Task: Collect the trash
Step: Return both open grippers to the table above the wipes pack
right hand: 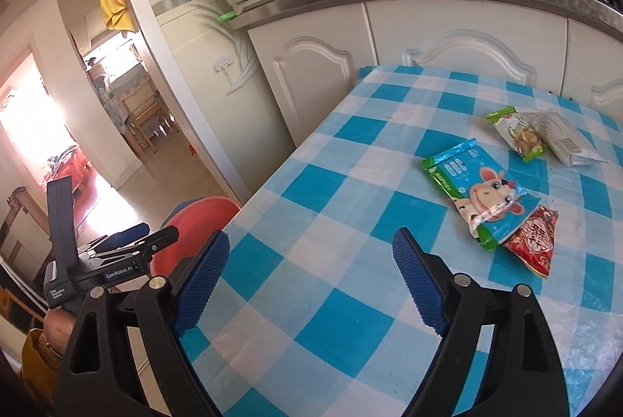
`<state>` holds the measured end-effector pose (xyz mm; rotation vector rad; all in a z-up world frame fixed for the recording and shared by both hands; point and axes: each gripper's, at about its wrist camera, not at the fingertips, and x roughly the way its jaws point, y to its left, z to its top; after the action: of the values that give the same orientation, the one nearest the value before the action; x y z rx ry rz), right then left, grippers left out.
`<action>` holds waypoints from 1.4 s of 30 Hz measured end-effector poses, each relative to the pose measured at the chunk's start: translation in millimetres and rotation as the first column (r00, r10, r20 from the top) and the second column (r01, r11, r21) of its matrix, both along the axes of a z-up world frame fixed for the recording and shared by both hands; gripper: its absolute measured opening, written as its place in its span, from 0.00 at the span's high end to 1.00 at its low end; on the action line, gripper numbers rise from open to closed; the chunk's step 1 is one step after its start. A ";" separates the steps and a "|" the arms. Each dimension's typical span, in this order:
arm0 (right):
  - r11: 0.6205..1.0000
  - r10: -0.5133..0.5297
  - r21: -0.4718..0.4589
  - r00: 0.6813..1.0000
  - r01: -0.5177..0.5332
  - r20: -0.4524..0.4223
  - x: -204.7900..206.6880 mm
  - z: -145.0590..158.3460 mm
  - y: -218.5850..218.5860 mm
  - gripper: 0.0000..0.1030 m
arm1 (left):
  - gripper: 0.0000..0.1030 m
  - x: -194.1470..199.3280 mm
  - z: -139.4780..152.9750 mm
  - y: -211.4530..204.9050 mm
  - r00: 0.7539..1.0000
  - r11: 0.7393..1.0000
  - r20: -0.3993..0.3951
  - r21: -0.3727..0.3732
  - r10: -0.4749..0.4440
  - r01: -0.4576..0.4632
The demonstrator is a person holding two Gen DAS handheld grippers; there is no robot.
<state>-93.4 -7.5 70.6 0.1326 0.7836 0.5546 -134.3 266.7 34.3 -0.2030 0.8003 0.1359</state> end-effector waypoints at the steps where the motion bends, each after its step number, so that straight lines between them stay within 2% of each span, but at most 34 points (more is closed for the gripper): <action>1: 1.000 -0.009 0.005 1.000 0.009 -0.002 -1.0 -0.3 -5.6 0.17 | 0.14 0.0 2.4 -4.4 1.000 1.000 0.003 0.003 -0.009 0.009; 9: 0.993 -0.108 0.047 0.994 0.109 -0.015 -8.7 -3.0 -59.7 0.17 | 0.13 4.2 15.9 -52.0 0.996 0.996 0.008 0.020 -0.085 0.085; 18: 0.970 -0.233 0.059 0.972 0.234 -0.025 -16.5 -6.5 -129.6 0.16 | 0.13 16.6 18.0 -101.9 0.987 0.987 -0.019 -0.031 -0.157 0.157; 23: 0.948 -0.306 0.078 0.952 0.307 -0.035 -19.1 -10.0 -169.7 0.15 | 0.13 31.7 20.8 -131.7 0.982 0.979 -0.031 -0.092 -0.184 0.181; 29: 0.932 -0.350 0.082 0.936 0.353 -0.044 -19.5 -14.8 -207.6 0.15 | 0.13 61.4 24.9 -176.2 0.974 0.962 -0.055 -0.182 -0.218 0.205; 33: 0.925 -0.371 0.076 0.928 0.373 -0.040 -22.2 -18.0 -225.7 0.15 | 0.13 88.5 25.3 -210.8 0.973 0.958 -0.077 -0.209 -0.218 0.198; 42: 0.920 -0.378 0.093 0.925 0.380 -0.041 -28.4 -22.8 -250.3 0.15 | 0.13 157.3 10.8 -263.3 0.974 0.973 -0.167 -0.202 -0.150 0.115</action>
<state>-121.8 -257.8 47.8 0.3757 0.7282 0.2232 23.0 3.4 45.1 -0.3211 1.0075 -0.0514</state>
